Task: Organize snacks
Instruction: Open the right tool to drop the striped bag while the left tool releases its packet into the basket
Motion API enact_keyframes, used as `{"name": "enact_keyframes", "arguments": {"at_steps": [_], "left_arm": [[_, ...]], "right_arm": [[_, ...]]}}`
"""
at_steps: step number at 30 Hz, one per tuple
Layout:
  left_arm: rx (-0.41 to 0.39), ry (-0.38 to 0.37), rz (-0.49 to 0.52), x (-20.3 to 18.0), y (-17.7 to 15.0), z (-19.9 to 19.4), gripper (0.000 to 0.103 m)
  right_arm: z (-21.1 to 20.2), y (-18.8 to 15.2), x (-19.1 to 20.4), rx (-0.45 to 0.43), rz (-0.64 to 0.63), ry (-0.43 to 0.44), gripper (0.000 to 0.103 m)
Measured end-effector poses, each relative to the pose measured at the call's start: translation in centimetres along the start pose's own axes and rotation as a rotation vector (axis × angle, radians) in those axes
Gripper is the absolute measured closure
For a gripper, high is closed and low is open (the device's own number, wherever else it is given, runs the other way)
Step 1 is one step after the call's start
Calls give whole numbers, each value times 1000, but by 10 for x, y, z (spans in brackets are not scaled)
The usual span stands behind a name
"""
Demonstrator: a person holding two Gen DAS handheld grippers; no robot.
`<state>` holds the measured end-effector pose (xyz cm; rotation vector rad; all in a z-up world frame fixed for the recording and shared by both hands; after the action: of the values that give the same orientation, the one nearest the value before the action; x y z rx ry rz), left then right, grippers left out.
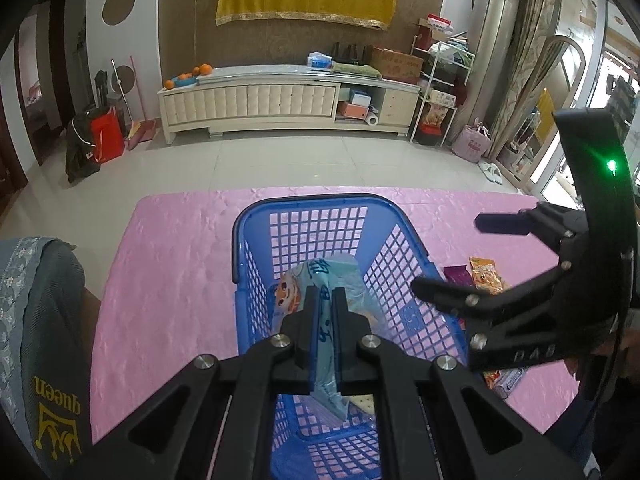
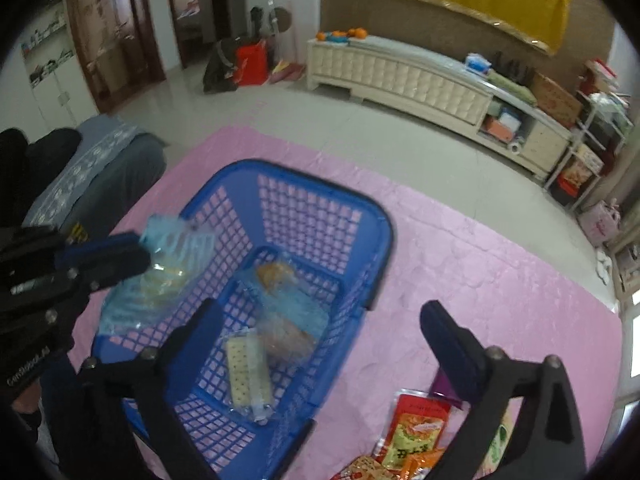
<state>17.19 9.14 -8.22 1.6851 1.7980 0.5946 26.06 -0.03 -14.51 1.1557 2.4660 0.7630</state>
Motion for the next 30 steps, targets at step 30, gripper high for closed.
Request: {"name": "enact_keyframes", "arguments": {"at_steps": [30], "left_arm": [[54,-39,76,-29,31,58,98]], "right_arm": [[11,-10,-66,1,157,-64,0]]}}
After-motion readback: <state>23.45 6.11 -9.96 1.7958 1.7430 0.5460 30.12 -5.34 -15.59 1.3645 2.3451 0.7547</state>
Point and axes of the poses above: each gripper's, at about its wrist camera, not at the fingertips, and z roughly the way its jaws point, x to its left, y to its top, the point moved 7 cm from there along z, roughly the way its jaws point, and after that the axes turned 1 degree about -x, right-handed, at the moved point
